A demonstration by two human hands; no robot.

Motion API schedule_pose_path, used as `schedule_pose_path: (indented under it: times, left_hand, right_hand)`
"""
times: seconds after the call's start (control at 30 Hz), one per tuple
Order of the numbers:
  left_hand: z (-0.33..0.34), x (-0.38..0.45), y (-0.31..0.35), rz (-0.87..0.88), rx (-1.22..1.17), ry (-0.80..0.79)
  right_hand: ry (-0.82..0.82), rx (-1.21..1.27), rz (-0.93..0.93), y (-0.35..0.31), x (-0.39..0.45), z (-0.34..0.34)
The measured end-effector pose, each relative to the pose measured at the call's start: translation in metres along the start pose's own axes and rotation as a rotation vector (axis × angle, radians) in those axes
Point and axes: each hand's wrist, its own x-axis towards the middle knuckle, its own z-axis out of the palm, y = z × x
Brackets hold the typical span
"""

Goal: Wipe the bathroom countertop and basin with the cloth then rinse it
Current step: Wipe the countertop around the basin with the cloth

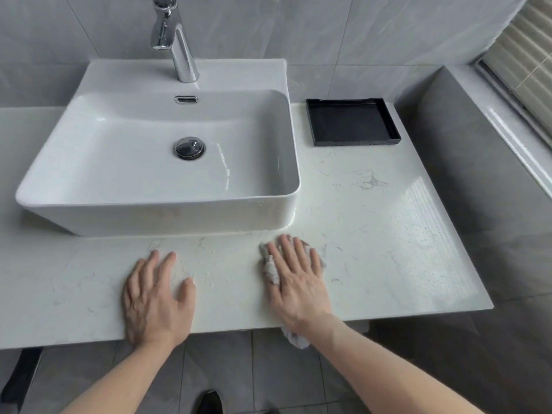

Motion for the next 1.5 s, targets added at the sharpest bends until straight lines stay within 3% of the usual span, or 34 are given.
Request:
schedule_pose_path:
  times: [0.27,0.53,0.77,0.93,1.1,1.23,1.4,1.5]
  left_hand:
    - [0.0,0.001,0.0,-0.005,0.001,-0.001]
    - [0.001,0.001,0.0,-0.007,0.0,-0.006]
    - [-0.001,0.001,0.0,-0.005,-0.009,-0.011]
    - [-0.001,0.001,0.001,-0.007,-0.02,-0.011]
    - [-0.002,0.001,0.0,-0.005,-0.021,-0.011]
    - [-0.002,0.0,0.002,-0.01,-0.023,-0.01]
    - [-0.002,0.0,0.001,-0.009,-0.021,-0.009]
    - [-0.001,0.0,0.002,-0.008,-0.024,-0.014]
  right_hand:
    - [-0.015,-0.042,0.402,0.125,-0.011,-0.055]
    - [-0.004,-0.033,0.436,0.113,-0.004,-0.047]
    - [0.049,0.039,0.141,-0.008,0.003,0.001]
    - [0.081,0.214,-0.068,-0.014,0.0,0.009]
    - [0.303,0.461,0.225,0.049,-0.007,-0.045]
    - [0.429,0.421,0.458,0.128,-0.008,-0.092]
    - [0.101,0.047,0.602,0.165,-0.022,-0.068]
    - [0.088,-0.042,0.558,0.124,-0.027,-0.039]
